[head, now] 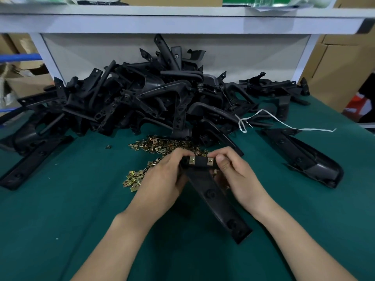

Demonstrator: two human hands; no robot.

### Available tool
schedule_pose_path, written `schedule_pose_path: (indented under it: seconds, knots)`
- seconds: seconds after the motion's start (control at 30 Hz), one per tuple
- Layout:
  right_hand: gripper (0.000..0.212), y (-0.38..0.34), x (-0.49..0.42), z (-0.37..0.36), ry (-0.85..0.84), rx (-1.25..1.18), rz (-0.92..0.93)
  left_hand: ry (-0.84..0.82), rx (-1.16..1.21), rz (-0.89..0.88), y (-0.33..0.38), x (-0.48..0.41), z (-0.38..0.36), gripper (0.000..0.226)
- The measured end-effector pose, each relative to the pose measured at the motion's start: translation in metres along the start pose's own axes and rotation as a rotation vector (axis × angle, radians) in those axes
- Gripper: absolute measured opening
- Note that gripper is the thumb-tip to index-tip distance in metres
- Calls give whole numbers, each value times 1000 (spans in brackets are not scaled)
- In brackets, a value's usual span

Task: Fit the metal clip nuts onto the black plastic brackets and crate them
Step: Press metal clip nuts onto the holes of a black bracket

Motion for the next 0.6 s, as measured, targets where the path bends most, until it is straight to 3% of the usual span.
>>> schedule_pose_path:
  seconds: [0.07,0.17,0.27,0.37,0.6]
  knots:
    - [15,-2,1,1,-29,95,56,-6,-53,-31,-1,0,1,45]
    - [25,-2,1,0,-58,232,117,1,-36,-6,-4,0,2,41]
    - [31,-1,1,5,9,396,138,7,4,-2,-4,0,0,47]
    - [31,-1,2,8,63,432,144,38,34,-44,1,0,3,56]
    - [31,-7,0,7,120,514,181,54,43,-80,3,1,4,49]
Point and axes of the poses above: each hand's wrist, its own x-axis away from the middle knuckle, its own z-axis out of the back of the hand, y = z × x, the point moved 8 cm from there along -x, towards the middle knuckle, and after that the axes turned 12 degrees about x, right-handed, at the moved point
